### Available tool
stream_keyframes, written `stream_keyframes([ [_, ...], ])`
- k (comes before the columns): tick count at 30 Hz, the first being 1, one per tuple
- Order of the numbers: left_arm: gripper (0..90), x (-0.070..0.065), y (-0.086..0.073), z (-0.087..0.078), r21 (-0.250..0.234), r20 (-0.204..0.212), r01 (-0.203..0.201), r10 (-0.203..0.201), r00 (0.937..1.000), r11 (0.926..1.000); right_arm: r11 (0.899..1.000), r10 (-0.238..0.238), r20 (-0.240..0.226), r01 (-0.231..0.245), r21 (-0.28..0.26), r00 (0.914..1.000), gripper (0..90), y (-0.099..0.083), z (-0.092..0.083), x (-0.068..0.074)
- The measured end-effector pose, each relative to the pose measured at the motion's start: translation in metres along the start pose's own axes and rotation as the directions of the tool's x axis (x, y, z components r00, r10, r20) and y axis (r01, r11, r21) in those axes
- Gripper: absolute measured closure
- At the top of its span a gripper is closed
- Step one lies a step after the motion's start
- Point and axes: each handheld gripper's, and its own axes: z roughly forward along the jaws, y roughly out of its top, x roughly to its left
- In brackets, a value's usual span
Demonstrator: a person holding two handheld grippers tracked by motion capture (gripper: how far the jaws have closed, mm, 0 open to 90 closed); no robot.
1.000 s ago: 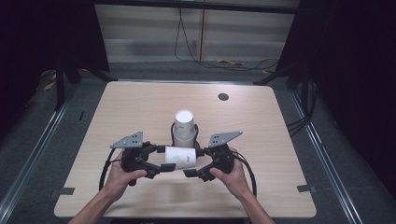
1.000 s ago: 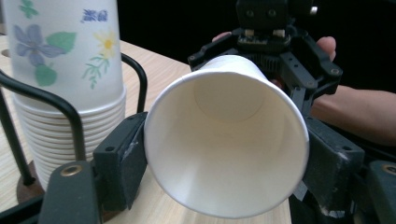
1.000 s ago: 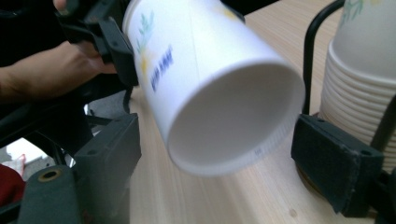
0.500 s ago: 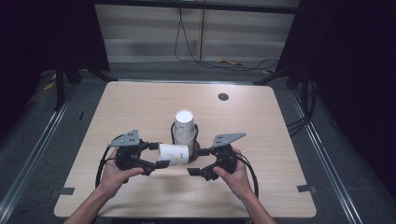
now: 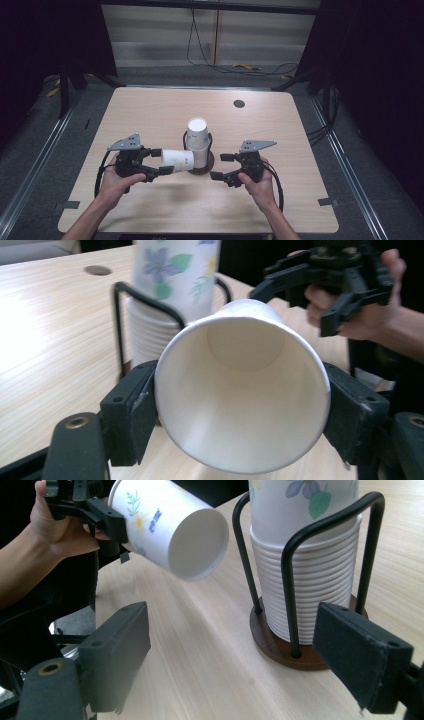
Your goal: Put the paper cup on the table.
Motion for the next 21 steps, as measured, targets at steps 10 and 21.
stream_keyframes([
  [10, 24.3, 0.012, 0.001, -0.023, 0.03, -0.082, -0.014, 0.016, 0.9965, 0.9995, 1.0, 0.014, 0.033, -0.014, 0.003, 0.9994, 16.0, -0.001, -0.005, -0.003],
  [21, 24.5, 0.027, 0.001, -0.033, 0.055, -0.163, 0.025, -0.016, 0.9866, 0.9982, 0.999, 0.033, 0.089, -0.033, -0.003, 0.9955, 14.0, 0.001, -0.006, 0.001],
])
